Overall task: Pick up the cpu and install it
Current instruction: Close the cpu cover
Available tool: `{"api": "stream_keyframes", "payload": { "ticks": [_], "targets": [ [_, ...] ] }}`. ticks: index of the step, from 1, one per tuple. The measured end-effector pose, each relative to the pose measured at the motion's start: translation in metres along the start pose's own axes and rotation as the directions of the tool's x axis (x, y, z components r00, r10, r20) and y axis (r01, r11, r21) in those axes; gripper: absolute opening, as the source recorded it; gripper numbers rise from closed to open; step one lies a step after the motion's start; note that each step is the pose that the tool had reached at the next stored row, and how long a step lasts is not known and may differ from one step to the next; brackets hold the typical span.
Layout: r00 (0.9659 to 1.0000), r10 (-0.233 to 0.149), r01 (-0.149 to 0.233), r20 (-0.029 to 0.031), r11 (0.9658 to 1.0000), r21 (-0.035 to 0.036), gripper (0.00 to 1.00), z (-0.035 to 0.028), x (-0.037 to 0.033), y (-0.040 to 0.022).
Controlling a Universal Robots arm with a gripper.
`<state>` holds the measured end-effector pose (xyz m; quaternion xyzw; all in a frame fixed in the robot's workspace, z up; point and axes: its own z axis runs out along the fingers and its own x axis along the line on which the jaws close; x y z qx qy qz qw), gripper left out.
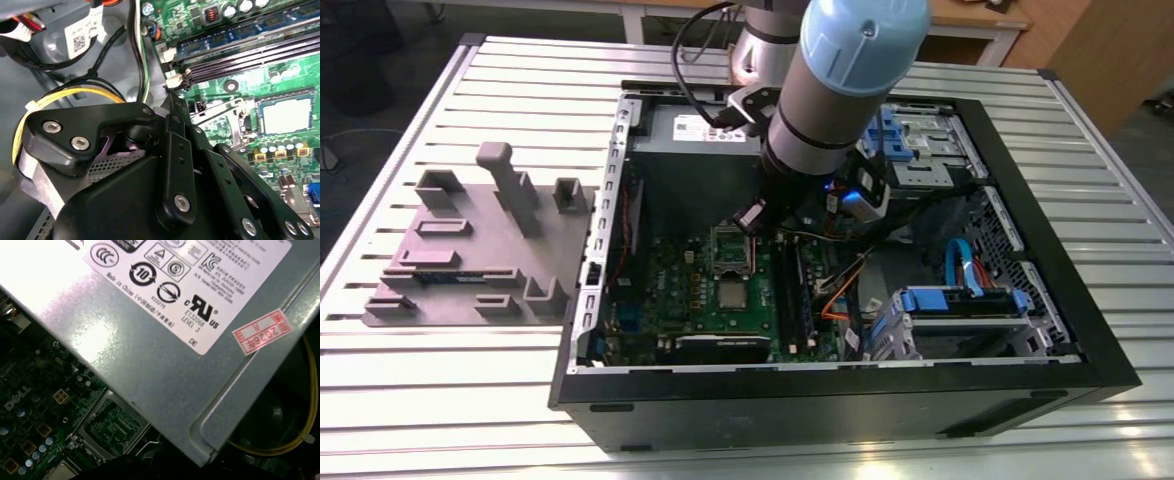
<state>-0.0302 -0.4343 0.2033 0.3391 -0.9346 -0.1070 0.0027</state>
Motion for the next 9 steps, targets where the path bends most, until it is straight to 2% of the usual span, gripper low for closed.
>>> {"api": "stream_keyframes", "payload": {
  "ticks": [2, 9],
  "targets": [
    [1.0000, 0.000, 0.000, 0.0026, 1.0000, -0.0030, 0.10, 0.0004, -0.0002, 0.0001],
    [1.0000, -0.001, 0.001, 0.0046, 1.0000, -0.0058, 0.10, 0.0033, -0.0003, 0.0000]
  ]
}}
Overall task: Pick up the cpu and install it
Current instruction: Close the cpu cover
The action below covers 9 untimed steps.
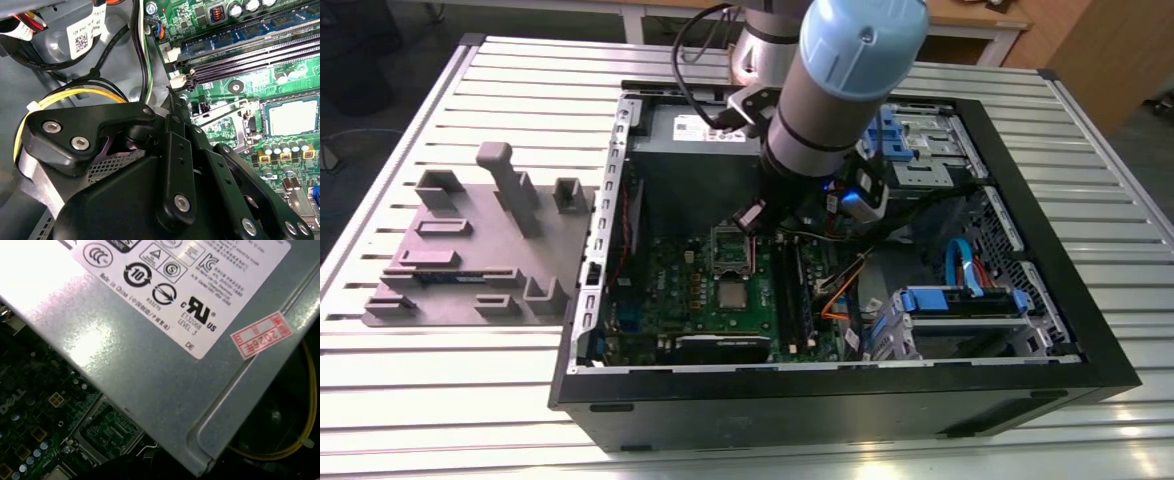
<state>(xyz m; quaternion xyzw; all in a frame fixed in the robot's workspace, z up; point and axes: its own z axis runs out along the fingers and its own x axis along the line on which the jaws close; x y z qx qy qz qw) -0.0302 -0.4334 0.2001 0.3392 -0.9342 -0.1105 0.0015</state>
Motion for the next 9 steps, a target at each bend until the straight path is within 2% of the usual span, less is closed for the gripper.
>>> {"api": "stream_keyframes", "payload": {
  "ticks": [5, 9],
  "targets": [
    [1.0000, 0.000, 0.000, 0.0007, 1.0000, -0.0010, 0.10, 0.0034, 0.0002, -0.0007],
    [1.0000, 0.000, 0.000, -0.0004, 1.0000, 0.0005, 0.10, 0.0026, 0.0002, -0.0005]
  ]
}}
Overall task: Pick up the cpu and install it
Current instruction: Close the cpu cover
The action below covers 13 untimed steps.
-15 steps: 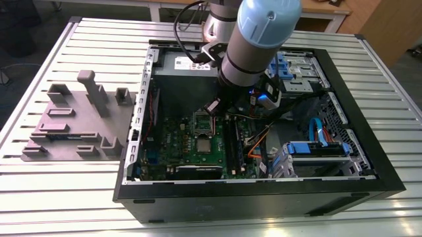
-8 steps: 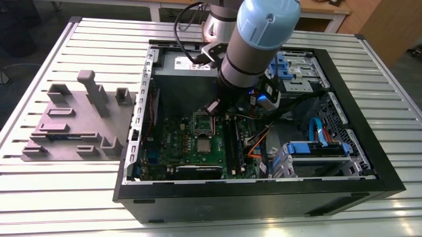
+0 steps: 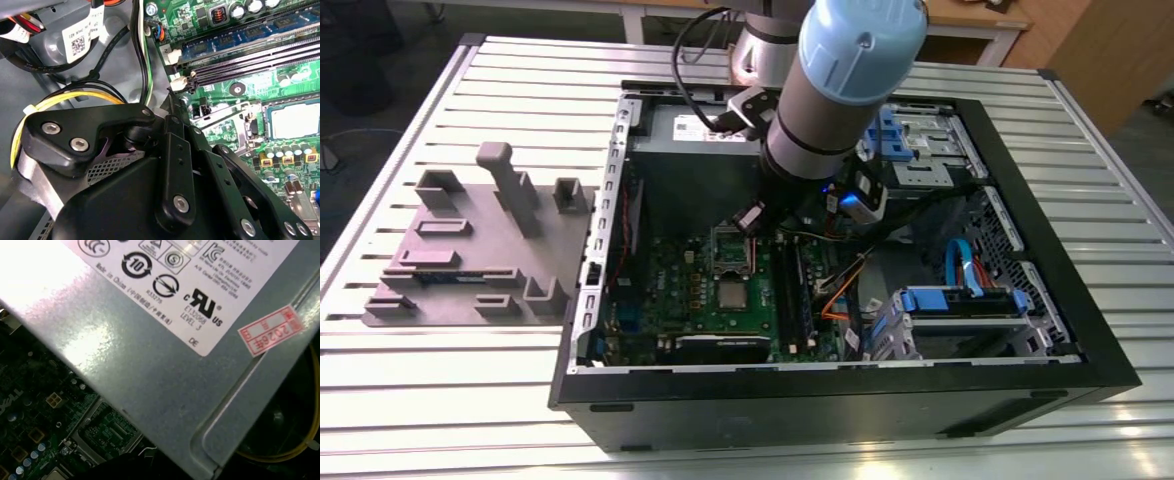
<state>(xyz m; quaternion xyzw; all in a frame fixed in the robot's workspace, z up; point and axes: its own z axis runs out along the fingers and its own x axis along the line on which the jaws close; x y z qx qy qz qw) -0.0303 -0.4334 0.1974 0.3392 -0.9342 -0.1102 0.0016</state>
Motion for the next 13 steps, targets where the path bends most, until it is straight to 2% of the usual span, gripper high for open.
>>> {"api": "stream_keyframes", "payload": {
  "ticks": [2, 3, 6, 11, 13],
  "targets": [
    [1.0000, 0.000, 0.000, -0.0019, 1.0000, 0.0025, 0.10, -0.0018, 0.0000, 0.0007],
    [1.0000, 0.001, -0.001, -0.0068, 1.0000, 0.0076, 0.10, -0.0039, 0.0002, 0.0013],
    [0.9999, 0.002, -0.002, -0.0144, 0.9999, 0.0168, 0.10, -0.0061, 0.0003, 0.0020],
    [0.9997, 0.003, -0.003, -0.0225, 0.9996, 0.0267, 0.10, -0.0139, 0.0001, 0.0041],
    [0.9996, 0.003, -0.002, -0.0275, 0.9995, 0.0328, 0.10, -0.0170, -0.0003, 0.0050]
  ]
}}
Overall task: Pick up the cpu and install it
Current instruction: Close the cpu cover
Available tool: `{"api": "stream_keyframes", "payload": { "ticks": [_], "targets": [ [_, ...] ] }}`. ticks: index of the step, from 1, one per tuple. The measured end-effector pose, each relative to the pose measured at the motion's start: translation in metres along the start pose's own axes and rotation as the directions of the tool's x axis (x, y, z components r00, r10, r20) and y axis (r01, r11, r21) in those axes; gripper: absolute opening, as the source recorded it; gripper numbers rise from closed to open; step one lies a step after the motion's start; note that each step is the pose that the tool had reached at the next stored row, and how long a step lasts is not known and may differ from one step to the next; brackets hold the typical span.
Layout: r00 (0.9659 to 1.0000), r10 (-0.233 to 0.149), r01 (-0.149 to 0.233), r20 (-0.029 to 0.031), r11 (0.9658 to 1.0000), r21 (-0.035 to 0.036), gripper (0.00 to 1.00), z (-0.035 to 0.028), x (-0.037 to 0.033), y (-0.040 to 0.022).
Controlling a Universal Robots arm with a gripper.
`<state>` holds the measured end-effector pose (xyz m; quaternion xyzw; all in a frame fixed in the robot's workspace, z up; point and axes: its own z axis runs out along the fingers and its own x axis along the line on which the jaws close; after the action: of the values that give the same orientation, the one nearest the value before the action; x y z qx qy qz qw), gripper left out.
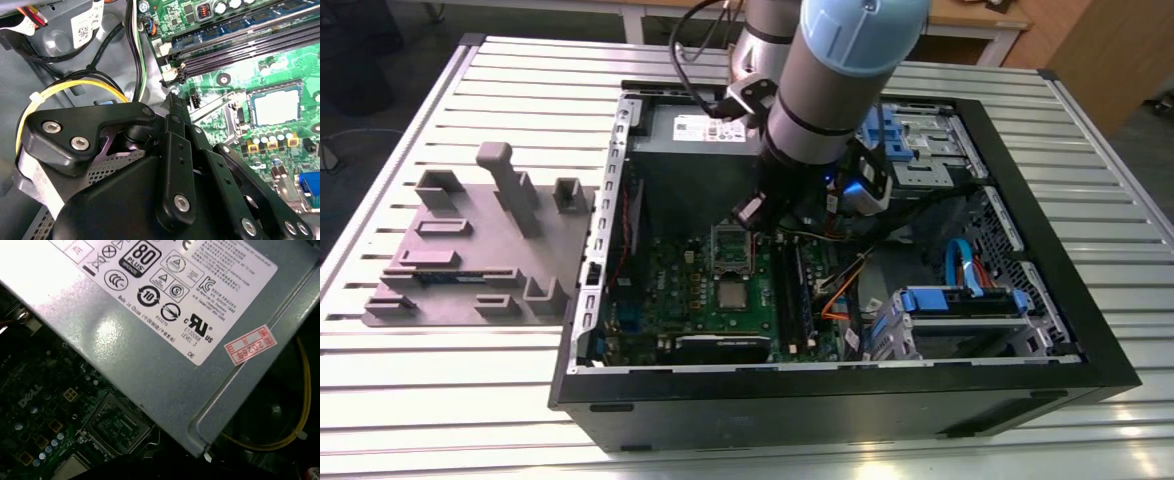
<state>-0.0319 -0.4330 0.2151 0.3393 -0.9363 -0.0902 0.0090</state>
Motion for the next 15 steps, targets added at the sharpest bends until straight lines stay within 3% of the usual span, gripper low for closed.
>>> {"api": "stream_keyframes", "payload": {
  "ticks": [6, 10, 15],
  "targets": [
    [0.9998, -0.004, 0.005, -0.0201, 0.9997, 0.0223, 0.10, -0.0065, -0.0005, 0.0021],
    [0.9995, -0.012, 0.013, -0.0298, 0.9994, 0.0317, 0.10, -0.0105, -0.0012, 0.0037],
    [0.9984, -0.033, 0.035, -0.0462, 0.9984, 0.0447, 0.10, -0.0124, -0.0002, 0.0053]
  ]
}}
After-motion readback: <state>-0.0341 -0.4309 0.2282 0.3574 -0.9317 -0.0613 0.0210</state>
